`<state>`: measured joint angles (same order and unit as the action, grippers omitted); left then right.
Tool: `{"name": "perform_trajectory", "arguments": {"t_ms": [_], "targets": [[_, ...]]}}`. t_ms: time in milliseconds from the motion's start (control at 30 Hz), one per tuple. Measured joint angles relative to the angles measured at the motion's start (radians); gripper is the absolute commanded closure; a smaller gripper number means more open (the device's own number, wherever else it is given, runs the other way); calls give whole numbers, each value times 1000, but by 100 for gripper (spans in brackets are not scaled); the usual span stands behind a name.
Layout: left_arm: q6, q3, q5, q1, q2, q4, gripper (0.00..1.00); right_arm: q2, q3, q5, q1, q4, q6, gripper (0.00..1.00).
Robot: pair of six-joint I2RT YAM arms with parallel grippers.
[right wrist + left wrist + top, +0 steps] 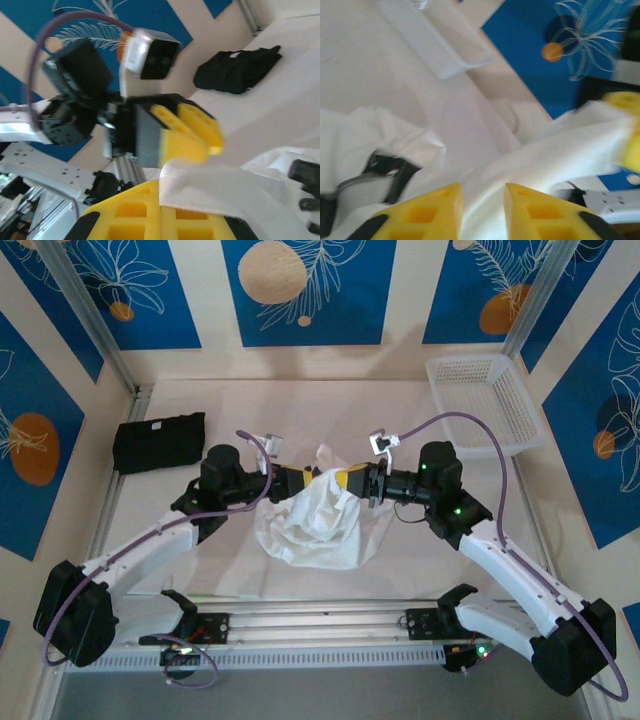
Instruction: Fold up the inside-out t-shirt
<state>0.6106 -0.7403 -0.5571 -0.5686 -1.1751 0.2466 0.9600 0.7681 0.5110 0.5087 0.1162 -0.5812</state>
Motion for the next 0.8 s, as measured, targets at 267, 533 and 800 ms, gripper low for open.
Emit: {"name": "perform_trajectory", "arguments": {"t_ms": [267,533,800], "targets": [[-117,0,126,-21,34,-146,55,26,4,53,0,33,-85,100],[-222,-1,304,-211,220,-227,54,86,24,10,0,23,-145,100],[-285,-55,387,-307,21,-246,67,101,31,2,0,27,-190,100]]}}
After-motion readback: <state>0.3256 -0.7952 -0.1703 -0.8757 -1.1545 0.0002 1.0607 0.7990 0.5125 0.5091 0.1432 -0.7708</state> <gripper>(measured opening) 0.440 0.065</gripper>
